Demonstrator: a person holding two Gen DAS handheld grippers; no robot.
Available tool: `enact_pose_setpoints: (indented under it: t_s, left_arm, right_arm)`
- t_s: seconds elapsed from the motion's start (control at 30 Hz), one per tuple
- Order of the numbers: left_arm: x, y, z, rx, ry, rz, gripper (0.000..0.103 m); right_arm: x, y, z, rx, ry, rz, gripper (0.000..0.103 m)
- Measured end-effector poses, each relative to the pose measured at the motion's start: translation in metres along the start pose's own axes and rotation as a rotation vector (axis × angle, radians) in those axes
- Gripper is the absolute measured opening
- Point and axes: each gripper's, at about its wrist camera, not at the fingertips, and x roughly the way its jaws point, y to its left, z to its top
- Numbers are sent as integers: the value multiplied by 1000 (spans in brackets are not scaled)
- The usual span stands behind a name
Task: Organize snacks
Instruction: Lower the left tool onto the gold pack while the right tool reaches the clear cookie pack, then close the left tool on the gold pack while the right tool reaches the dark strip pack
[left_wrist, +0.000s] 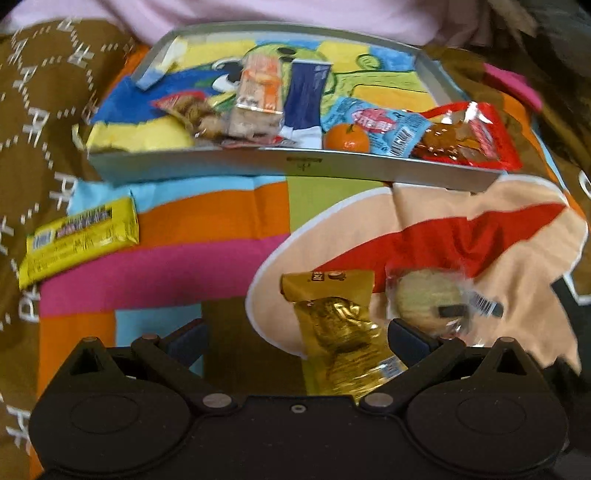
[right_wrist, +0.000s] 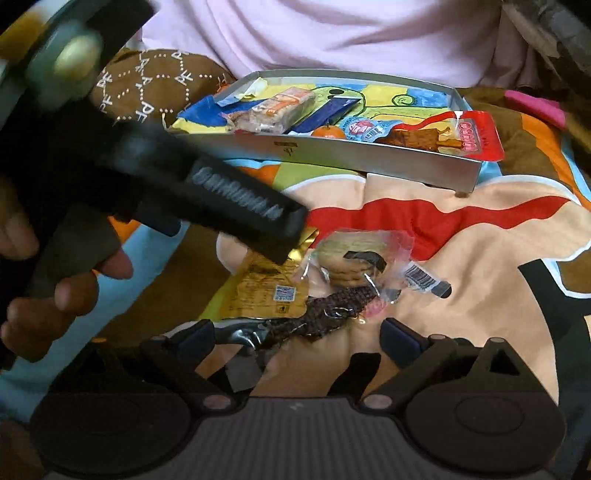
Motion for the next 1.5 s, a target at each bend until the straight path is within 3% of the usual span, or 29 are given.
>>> enact_pose_setpoints:
  t_s: [0.13, 0.2, 0.33, 0.43, 0.57, 0.7, 0.8, 0.87, 1.03, 1.2, 1.33, 1.5]
  left_arm:
    - [-1, -8, 4, -49, 16, 19, 102]
    - [2, -16, 4, -21, 31, 32, 102]
    - [7, -25, -2, 49, 41, 47, 99]
    - [11, -21, -6, 84, 40, 45, 97]
    - [17, -7, -4, 87, 48, -14, 97]
    - [27, 4, 3, 66, 67, -58, 97]
    - [32, 2, 7, 103, 66, -62, 95]
    - [35, -2, 8, 149, 71, -42, 90]
    - [29, 3, 2, 221, 67, -36, 83]
    - [18, 19, -6, 219, 48, -27, 73]
    - [16, 22, -10, 229, 34, -28, 73]
    - [23, 21, -5, 264, 33, -40, 76]
  right_arm:
    - [4, 6, 0, -15, -2, -22, 102]
    - [3, 4, -1, -9, -10, -30, 101]
    - [0, 1, -3, 5, -9, -98, 86]
    - [-4, 6, -8, -25, -27, -147, 86]
    - [-6, 11, -8, -49, -42, -174, 87]
    - [-9, 12, -8, -44, -54, -156, 89]
    - [-5, 13, -6, -33, -66, -132, 91]
    - [3, 16, -4, -41, -61, -140, 96]
    - [8, 19, -5, -50, -56, -169, 98]
    - [1, 19, -3, -50, -51, -229, 85]
    - [-2, 16, -2, -3, -44, -181, 78]
    - [-3, 6, 0, 93, -22, -86, 81]
